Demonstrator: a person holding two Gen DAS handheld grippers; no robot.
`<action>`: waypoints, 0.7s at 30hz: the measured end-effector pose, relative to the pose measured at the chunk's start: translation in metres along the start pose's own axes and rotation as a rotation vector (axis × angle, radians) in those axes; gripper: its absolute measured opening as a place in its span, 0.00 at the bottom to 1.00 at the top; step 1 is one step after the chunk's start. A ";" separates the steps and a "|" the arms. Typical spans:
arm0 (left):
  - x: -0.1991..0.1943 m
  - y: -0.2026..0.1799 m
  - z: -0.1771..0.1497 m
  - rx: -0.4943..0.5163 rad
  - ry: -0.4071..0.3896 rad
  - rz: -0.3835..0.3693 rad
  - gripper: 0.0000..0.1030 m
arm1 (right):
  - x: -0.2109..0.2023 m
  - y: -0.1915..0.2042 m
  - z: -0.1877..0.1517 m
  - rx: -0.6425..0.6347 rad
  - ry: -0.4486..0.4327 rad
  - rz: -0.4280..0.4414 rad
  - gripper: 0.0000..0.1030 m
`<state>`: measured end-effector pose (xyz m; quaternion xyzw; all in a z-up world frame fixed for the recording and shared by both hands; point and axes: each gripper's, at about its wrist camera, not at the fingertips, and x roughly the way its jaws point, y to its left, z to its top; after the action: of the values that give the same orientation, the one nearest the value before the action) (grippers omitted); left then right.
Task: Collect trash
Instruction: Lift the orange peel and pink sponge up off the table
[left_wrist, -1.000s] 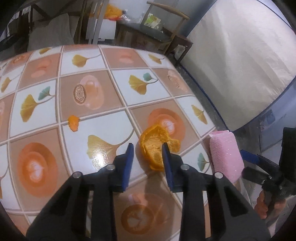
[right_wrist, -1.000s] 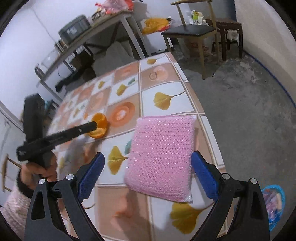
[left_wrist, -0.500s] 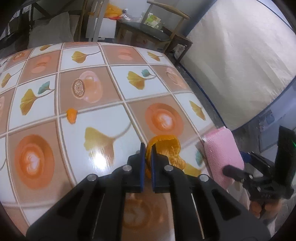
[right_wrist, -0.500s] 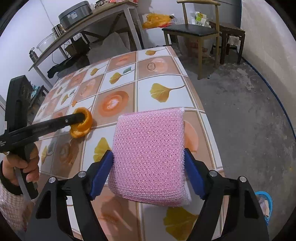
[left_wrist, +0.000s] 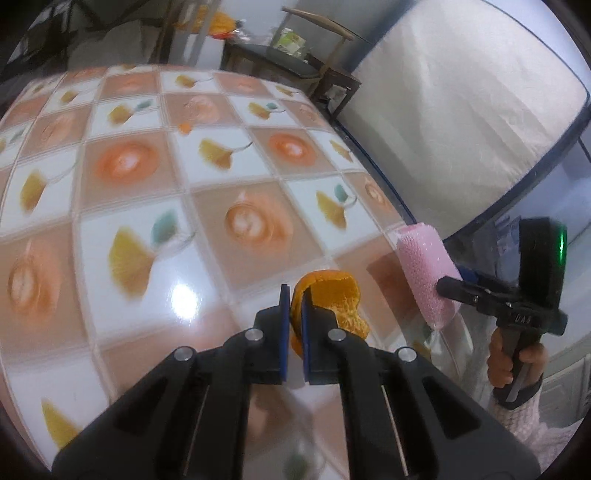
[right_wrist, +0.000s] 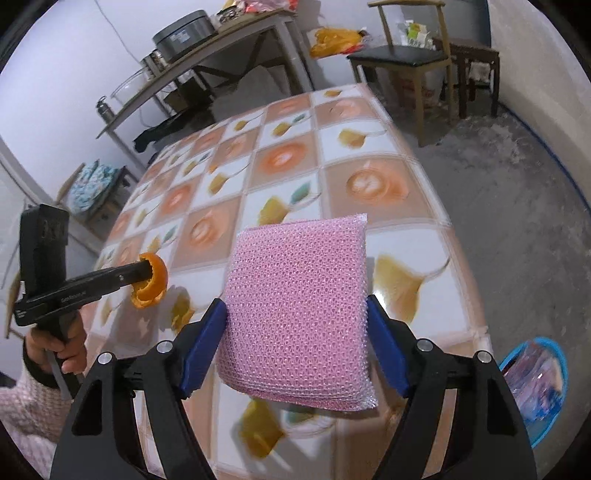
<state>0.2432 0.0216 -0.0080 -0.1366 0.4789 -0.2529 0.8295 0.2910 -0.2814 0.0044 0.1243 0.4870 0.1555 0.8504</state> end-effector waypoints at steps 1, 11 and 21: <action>-0.002 0.001 -0.006 -0.008 0.001 0.002 0.04 | -0.002 0.003 -0.006 -0.003 0.003 0.005 0.71; -0.013 0.000 -0.046 0.019 0.005 0.055 0.22 | 0.010 0.017 -0.039 0.020 0.037 -0.003 0.73; -0.009 -0.011 -0.052 0.114 -0.008 0.171 0.25 | 0.007 0.020 -0.047 0.032 0.018 -0.032 0.75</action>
<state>0.1915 0.0186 -0.0227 -0.0488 0.4702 -0.2075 0.8564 0.2511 -0.2571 -0.0172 0.1286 0.4991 0.1352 0.8462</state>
